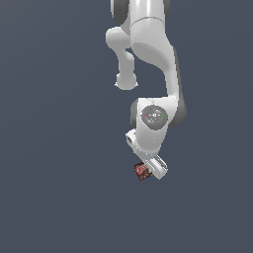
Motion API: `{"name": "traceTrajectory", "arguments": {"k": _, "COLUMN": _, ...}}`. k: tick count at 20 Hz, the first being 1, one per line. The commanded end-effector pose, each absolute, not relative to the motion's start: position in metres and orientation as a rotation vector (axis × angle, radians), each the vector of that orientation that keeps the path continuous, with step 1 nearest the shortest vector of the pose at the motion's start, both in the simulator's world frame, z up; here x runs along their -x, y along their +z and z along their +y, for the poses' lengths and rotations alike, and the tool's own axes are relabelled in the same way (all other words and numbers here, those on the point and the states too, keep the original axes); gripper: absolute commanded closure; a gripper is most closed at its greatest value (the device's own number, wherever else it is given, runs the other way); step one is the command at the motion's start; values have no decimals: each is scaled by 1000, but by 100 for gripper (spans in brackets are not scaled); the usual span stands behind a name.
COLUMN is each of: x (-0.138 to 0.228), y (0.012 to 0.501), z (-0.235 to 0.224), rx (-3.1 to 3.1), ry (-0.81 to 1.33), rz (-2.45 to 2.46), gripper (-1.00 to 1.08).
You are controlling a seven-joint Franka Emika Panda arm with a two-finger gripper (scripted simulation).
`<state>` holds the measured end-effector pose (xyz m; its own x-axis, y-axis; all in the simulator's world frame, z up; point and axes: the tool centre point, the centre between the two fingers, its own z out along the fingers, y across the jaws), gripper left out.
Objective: Pick up the object and move it to a goal position.
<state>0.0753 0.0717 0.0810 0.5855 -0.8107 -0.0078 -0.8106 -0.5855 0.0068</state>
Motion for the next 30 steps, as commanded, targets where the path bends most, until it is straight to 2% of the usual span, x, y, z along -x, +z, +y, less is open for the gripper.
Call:
{"name": "traceTrajectory", "arguments": {"k": 1, "x": -79, "y": 77, "z": 76, "rx": -2755, "ry": -11, "rz": -1505, "gripper": -92}}
{"name": "traceTrajectory", "arguments": {"k": 20, "x": -88, "y": 62, "z": 87, "rx": -2648, "ry": -1, "rz": -1690, "gripper": -92}}
{"name": "traceTrajectory", "arguments": {"k": 30, "x": -87, "y": 18, "z": 86, "rx": -2645, "ry": 0, "rz": -1696, "gripper": -92}}
